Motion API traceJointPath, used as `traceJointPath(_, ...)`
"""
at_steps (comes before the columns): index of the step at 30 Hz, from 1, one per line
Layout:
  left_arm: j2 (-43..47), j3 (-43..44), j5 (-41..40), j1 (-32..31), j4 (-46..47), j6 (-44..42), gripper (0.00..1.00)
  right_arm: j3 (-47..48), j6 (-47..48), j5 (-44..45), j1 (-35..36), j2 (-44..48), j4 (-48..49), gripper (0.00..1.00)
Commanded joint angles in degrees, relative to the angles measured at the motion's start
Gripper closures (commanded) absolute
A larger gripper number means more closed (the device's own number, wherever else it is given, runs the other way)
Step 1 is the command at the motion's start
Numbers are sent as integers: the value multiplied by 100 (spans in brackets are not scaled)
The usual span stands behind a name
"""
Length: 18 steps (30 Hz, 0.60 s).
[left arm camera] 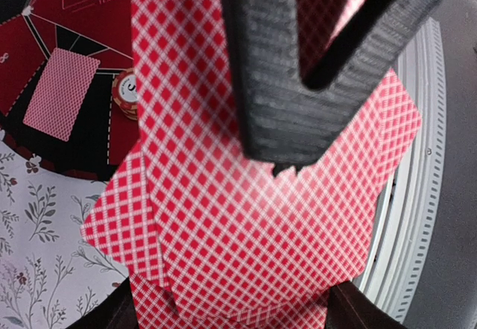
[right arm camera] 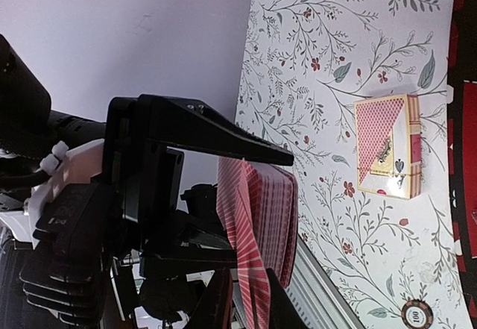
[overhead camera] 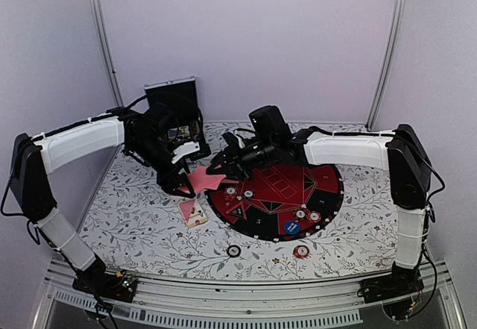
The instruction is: Distribute texas hold em gaming equipment
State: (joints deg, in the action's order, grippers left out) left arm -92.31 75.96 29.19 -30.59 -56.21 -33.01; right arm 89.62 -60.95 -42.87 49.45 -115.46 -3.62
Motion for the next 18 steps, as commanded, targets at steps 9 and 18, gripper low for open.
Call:
traceJointPath(9,229,-15,191,16,105,-78,89,394,239,-70,11,-271,-402,70)
traceJointPath(18,257,-42,231,18,127,-74,89,472,736,180,-99,-15,-1353,60)
